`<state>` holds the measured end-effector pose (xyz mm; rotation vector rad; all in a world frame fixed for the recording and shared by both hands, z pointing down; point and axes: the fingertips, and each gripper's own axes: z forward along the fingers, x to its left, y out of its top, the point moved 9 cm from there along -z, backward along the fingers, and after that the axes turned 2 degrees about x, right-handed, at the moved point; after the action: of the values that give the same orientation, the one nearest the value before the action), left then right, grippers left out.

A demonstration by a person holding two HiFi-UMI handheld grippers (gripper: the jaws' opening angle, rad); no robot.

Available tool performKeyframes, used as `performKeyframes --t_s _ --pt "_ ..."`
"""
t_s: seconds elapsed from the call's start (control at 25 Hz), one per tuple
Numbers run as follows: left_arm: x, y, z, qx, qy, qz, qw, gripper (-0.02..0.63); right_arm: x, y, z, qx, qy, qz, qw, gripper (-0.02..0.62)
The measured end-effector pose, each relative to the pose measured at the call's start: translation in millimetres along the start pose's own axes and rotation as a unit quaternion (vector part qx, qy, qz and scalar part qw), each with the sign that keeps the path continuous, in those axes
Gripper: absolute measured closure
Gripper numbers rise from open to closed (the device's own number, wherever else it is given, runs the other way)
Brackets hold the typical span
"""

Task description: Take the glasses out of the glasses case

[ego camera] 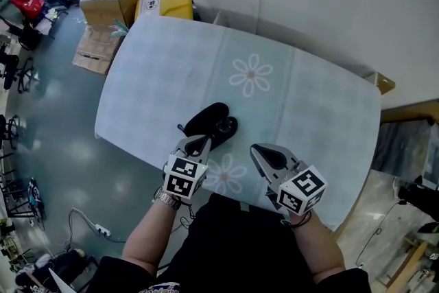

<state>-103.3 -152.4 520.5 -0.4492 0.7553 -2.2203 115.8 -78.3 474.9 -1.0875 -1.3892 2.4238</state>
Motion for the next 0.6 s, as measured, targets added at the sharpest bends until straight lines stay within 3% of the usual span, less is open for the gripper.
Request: performKeyframes --t_s 0.28,0.6 --pt "8 -3 26 0.049 -0.009 0.057 0.9972 0.575 -4 -2 8 -0.001 -0.021 0.017 1.0 0.572" --pt "13 2 52 0.096 -0.012 0.137 0.9858 0.574 -11 -8 13 -0.005 -0.041 0.039 0.998 0.572"
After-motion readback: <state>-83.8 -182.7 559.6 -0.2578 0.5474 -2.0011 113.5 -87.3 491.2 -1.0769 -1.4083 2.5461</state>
